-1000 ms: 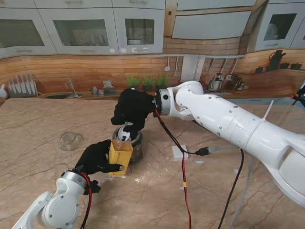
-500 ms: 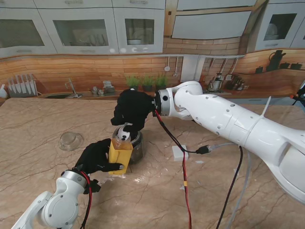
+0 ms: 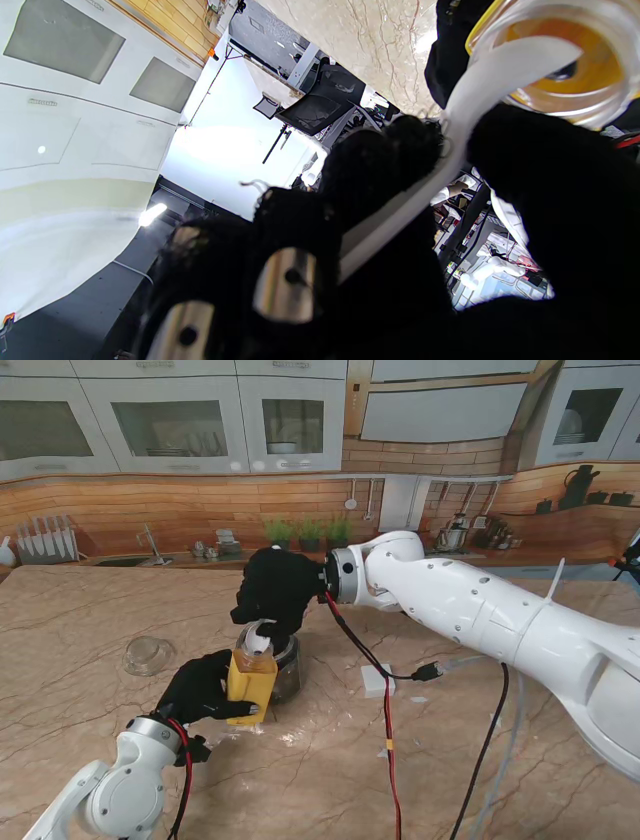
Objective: Portion coffee beans from the glass jar into the coffee jar
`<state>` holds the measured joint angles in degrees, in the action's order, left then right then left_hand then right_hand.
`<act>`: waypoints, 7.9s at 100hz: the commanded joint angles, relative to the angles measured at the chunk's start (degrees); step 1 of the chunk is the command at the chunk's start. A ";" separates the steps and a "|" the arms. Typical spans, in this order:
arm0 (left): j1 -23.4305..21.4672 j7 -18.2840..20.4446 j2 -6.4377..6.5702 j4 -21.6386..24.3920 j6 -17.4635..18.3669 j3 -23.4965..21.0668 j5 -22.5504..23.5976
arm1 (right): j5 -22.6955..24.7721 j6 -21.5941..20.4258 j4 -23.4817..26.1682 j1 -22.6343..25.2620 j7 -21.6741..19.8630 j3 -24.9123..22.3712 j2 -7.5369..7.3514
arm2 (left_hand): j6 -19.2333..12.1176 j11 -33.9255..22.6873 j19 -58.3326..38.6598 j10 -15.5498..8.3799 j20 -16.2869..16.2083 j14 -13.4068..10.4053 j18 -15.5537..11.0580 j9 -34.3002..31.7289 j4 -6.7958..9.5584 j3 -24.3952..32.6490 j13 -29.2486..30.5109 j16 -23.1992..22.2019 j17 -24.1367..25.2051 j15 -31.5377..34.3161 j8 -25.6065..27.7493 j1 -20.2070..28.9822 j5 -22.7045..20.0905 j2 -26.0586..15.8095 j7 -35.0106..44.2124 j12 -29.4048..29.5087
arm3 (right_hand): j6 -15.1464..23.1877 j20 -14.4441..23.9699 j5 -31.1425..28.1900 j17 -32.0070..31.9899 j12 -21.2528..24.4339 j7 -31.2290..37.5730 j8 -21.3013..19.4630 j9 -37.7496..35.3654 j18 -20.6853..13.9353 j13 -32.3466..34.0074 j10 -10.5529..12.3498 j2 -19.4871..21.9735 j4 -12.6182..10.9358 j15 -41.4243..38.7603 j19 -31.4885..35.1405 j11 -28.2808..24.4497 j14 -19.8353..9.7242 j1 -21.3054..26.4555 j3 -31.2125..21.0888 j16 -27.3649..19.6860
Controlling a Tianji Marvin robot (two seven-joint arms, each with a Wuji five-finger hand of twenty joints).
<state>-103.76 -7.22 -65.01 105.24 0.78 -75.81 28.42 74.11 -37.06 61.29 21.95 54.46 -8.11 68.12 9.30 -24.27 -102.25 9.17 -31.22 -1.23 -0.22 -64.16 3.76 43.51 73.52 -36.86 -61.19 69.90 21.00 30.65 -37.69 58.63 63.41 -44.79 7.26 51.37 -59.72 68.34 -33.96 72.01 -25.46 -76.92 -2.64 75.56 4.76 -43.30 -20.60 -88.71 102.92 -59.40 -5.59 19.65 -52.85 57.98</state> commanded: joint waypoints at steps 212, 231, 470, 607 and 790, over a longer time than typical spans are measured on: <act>-2.54 -0.86 -0.24 2.75 3.75 -1.45 0.68 | -16.81 6.05 31.21 53.46 -47.32 -60.04 -7.08 | -14.30 -8.29 -7.35 -6.20 -0.75 1.97 -2.40 -7.29 13.09 25.45 -0.44 -0.22 -0.85 0.15 3.60 10.00 -6.07 -8.88 12.72 -3.10 | -1.01 0.54 -1.20 2.14 -0.27 3.38 -3.13 -4.65 -13.31 0.00 -2.71 0.43 1.05 -5.51 15.99 -1.94 -2.17 3.45 -5.74 1.70; -2.54 -1.03 -0.28 2.88 3.76 -1.23 0.53 | -14.84 6.83 32.17 58.07 -46.22 -61.61 -7.40 | -14.29 -8.26 -7.36 -6.16 -0.75 1.96 -2.41 -7.19 13.06 25.43 -0.45 -0.25 -0.84 0.18 3.60 9.98 -5.97 -8.92 12.71 -3.09 | -0.95 0.46 -1.14 2.13 -0.34 3.12 -3.40 -4.58 -13.27 0.00 -2.65 0.62 1.51 -5.51 16.02 -1.86 -2.17 3.27 -5.90 1.70; -3.55 -0.89 -0.28 4.25 4.42 -1.48 -0.05 | -8.42 24.81 32.73 79.15 -45.46 -59.20 -8.70 | -14.25 -8.40 -7.56 -6.19 -0.82 1.85 -2.71 -7.45 13.47 25.63 -0.42 -0.23 -0.88 0.55 3.54 9.73 -6.21 -8.77 12.75 -3.03 | 7.19 -12.85 23.40 -52.63 10.37 -30.29 -12.72 36.62 13.50 -34.34 0.05 12.81 21.93 56.59 -30.28 19.39 5.25 -18.65 5.56 -17.89; -3.77 -0.87 -0.27 4.40 4.63 -1.88 0.02 | -7.33 17.41 37.04 81.55 -41.70 -64.27 -8.41 | -14.16 -8.46 -7.63 -6.18 -0.90 1.85 -2.72 -7.46 13.70 25.62 -0.44 -0.16 -0.89 0.72 3.54 9.78 -6.20 -8.85 12.80 -3.02 | 12.89 -38.81 32.21 -64.24 19.38 -39.58 -6.29 39.09 12.62 -42.15 4.26 18.81 22.96 72.49 -50.98 36.18 0.75 -28.21 5.79 -37.94; -7.54 -2.39 -0.17 6.12 12.83 -3.92 1.80 | -13.09 28.00 18.03 53.93 -57.12 -51.75 -9.15 | -15.06 -8.25 -6.82 -6.97 -0.80 0.95 -3.61 -7.14 13.11 24.73 -0.42 -0.21 -0.85 -0.19 3.87 9.78 -5.73 -8.69 12.83 -2.90 | 13.86 -38.99 46.69 -37.95 15.39 -41.88 -6.84 57.22 14.62 -38.83 -2.23 4.27 20.56 65.30 -44.33 23.93 9.75 -4.09 8.46 -32.69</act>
<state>-111.09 -9.76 -65.05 110.94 13.73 -79.83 30.48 60.77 -8.84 79.81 76.25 -3.24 -60.10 58.48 9.30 -24.27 -102.64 9.17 -31.22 -1.23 -0.22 -64.16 4.35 43.51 73.52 -36.86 -61.19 69.90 21.00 30.65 -37.69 58.63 63.41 -44.79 20.49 12.99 -14.60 29.41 -17.87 29.66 -32.35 -20.78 12.50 34.84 3.38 -38.24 -1.18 -22.50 57.79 -33.90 5.70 14.77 -45.28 24.54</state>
